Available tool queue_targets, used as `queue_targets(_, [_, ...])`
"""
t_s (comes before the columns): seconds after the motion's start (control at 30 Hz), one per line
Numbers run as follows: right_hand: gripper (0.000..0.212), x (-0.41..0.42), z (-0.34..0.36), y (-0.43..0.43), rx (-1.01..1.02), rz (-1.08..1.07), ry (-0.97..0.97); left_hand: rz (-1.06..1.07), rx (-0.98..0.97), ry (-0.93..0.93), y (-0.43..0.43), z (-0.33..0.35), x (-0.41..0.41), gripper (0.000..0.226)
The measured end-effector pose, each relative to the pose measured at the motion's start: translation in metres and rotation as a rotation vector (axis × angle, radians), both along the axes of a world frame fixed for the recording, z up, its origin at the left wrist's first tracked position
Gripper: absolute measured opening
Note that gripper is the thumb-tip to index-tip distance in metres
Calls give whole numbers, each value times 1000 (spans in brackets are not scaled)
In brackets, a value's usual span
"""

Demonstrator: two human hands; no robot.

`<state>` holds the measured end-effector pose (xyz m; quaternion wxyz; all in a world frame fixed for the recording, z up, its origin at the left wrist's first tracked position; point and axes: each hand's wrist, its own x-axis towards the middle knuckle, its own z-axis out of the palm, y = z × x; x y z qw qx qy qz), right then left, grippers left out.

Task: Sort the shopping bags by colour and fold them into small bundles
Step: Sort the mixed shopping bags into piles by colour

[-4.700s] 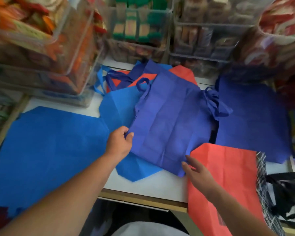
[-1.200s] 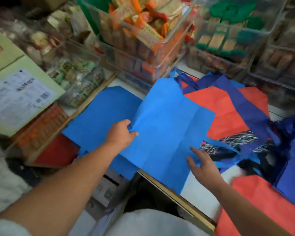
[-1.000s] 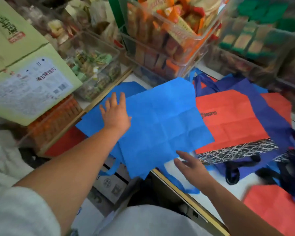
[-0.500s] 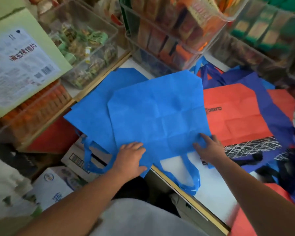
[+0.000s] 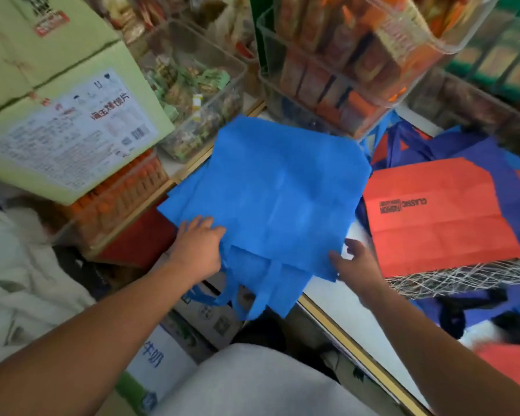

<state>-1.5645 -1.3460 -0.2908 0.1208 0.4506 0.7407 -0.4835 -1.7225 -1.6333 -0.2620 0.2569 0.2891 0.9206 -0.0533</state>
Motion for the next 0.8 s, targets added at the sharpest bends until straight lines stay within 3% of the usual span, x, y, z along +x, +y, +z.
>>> queue_targets(0.13, [58,-17,-3,-65,-124,119,4,214,308,-76,12,3,15,61])
queue_targets(0.37, [37,6,17,-33,40,152,5,65,324,-161,65,-11,51,50])
queue_targets(0.5, [30,45,28,16,84,64,-15,48,470,-299,129,-14,81,42])
queue_targets(0.63, [26,117,29,47,172,-80,-20,254,519,-594,204,-28,122,39])
queue_targets(0.7, [31,159,26,58,243,-163,-20,372,516,-664,238,-36,138,45])
queue_targets(0.8, [28,225,18,69,459,-228,2,672,561,-706,277,-53,158,35])
